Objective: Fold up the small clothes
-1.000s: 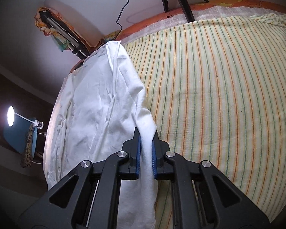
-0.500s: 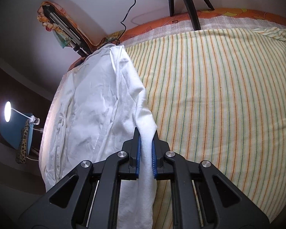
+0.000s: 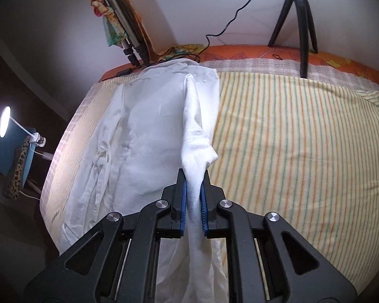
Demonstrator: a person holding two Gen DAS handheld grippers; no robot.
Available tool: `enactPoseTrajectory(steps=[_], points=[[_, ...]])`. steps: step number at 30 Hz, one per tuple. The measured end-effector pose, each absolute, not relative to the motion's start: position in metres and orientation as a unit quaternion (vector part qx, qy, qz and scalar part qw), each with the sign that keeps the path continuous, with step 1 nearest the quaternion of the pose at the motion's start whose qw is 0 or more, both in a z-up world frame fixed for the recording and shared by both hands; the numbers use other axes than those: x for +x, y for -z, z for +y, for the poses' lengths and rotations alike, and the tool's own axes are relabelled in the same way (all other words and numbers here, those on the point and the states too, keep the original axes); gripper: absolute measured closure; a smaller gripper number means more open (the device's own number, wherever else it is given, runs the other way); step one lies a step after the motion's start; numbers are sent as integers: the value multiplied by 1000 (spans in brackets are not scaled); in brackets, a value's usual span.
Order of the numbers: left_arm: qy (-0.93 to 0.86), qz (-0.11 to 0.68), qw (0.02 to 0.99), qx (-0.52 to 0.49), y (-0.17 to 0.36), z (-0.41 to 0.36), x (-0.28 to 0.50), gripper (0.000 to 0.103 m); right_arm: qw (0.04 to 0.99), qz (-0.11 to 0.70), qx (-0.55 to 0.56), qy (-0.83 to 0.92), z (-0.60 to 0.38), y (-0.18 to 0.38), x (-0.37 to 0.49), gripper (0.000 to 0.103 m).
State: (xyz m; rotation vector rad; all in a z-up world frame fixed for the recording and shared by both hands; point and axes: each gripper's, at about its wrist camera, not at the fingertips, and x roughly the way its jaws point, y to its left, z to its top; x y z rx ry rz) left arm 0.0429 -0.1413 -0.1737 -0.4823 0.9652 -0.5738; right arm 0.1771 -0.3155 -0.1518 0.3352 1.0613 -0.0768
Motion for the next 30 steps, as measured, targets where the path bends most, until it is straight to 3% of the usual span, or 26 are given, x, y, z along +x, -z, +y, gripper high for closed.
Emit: enactPoseTrajectory(steps=[11,12,15,24,27,30], points=[[250,460,812,-258,182,-114,37,103,833,536,134,30,-264,175,208,93],[251,463,810,-257,183,-116,38,100,831,538,136,31,-265,177,209,93],[253,460,810,-261,180,-125,40,70,827,540,151,29,-271,177,208,93],[272,461,807,-250,178,-167,59,63,806,566,172,20,-285,173,217,93],[263,462,812,-242,175,-176,67,54,805,571,158,18,-281,172,221,93],[256,472,808,-242,175,-182,77,52,803,576,152,22,-278,176,225,93]])
